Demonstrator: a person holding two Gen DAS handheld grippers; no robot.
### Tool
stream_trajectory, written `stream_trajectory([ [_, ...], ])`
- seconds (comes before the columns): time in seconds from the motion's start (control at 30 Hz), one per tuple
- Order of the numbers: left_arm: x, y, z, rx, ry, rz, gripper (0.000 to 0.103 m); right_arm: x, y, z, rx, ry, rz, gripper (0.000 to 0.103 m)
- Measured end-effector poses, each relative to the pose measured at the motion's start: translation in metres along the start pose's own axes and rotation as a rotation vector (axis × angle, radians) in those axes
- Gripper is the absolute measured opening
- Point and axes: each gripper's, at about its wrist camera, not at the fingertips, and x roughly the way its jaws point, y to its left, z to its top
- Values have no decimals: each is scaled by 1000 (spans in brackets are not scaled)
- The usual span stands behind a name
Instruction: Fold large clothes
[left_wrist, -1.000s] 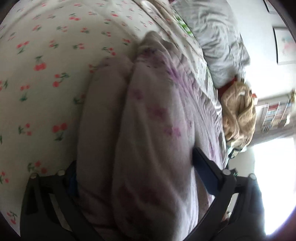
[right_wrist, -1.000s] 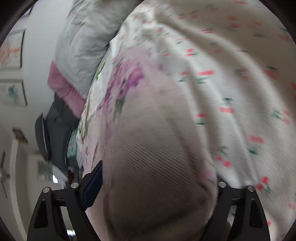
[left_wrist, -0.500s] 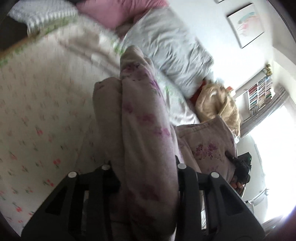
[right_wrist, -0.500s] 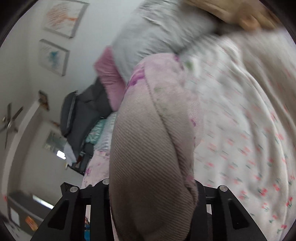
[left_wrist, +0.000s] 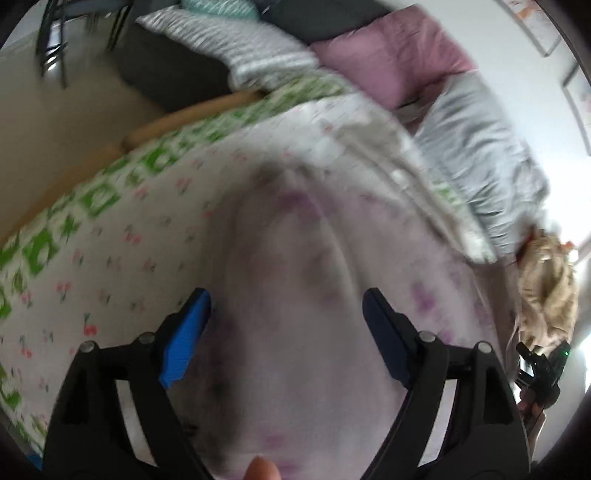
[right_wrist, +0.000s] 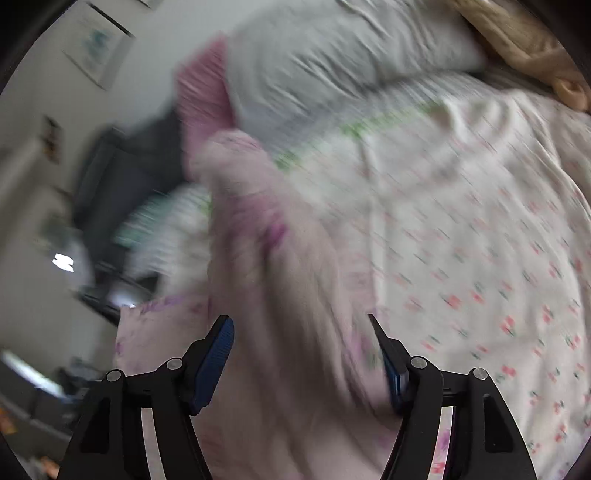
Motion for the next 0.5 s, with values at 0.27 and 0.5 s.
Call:
stream_trajectory([
  [0.27,-52,-65,-7,181,-92,142,102,-48,8,0,-41,-104,-112,83],
  [0.5,-94,-127,-41,397,-85,231,102,-104,43,-7,-177,-160,-250,86],
])
